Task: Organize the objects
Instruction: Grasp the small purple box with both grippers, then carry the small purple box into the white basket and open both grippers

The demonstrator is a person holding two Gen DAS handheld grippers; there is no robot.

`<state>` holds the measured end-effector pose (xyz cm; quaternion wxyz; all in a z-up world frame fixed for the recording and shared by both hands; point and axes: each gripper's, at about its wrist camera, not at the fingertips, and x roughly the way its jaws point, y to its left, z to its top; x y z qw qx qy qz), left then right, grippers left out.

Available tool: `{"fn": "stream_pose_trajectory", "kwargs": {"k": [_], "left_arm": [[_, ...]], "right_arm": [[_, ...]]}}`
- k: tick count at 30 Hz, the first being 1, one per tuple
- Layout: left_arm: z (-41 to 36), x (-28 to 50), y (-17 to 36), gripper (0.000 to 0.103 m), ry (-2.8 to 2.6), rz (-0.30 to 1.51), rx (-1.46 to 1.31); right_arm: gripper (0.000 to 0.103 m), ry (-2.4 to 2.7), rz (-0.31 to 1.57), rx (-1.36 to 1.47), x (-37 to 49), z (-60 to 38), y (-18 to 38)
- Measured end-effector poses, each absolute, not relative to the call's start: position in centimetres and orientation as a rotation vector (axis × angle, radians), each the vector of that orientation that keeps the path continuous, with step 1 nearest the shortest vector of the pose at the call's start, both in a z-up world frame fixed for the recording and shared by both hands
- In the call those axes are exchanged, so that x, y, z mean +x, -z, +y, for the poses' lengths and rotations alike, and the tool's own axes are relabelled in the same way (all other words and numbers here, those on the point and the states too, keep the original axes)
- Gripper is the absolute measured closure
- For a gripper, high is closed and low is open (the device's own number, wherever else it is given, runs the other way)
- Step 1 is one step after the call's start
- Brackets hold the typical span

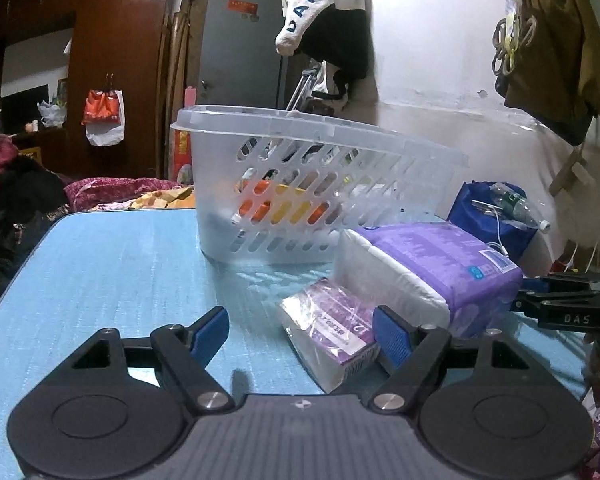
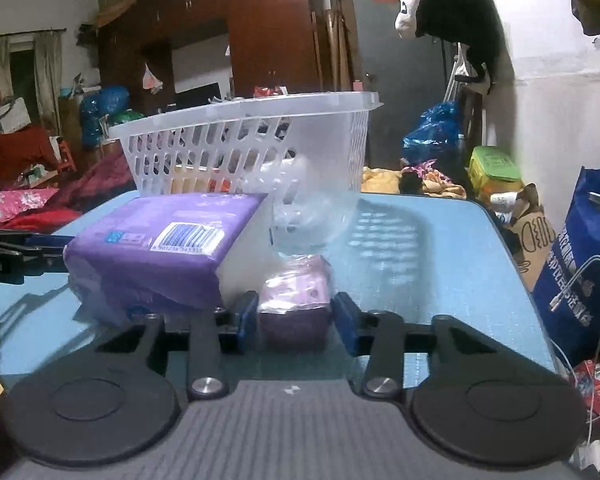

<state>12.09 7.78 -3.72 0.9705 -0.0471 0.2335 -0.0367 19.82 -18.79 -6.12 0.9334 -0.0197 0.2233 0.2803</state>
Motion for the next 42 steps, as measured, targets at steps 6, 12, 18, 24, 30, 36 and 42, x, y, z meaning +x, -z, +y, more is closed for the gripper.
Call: {"fn": "stream_pose_trajectory", "kwargs": {"k": [6,12,18,24,30,36,42], "left_arm": [[6.6,12.9,3.9,0.02,0.081,0.483,-0.11],[4.6,14.3,4.2,0.021,0.049,0.546,-0.089],[3.7,14.1,4.3,0.064,0.048,0.529,-0.061],[2.8,13.2,4.0,0.065,0.018,0.448,-0.013],[2.9,11.5,3.8,0.065,0.015,0.366,-0.003],[3.7,8.6,1.5,0.065,0.022,0.226,-0.011],[4.2,10.0,-5.3,0.065,0.006,0.145,0.045]], "right_arm": [[0.06,-0.541,0.428,-0.048,19.1,-19.7,6.2],[0.06,-0.525,0.436,-0.013,19.7,-21.0,6.2],[0.06,-0.501,0.412,0.005,19.7,-22.2,5.8],[0.06,-0.498,0.371,0.017,19.3,-22.9,5.2],[0.06,-0.527,0.307,0.047,18.2,-23.3,4.3],[0.06,-0.576,0.185,0.065,16.2,-22.9,2.5],[0.06,-0.602,0.058,0.033,17.0,-20.1,-3.3]]}}
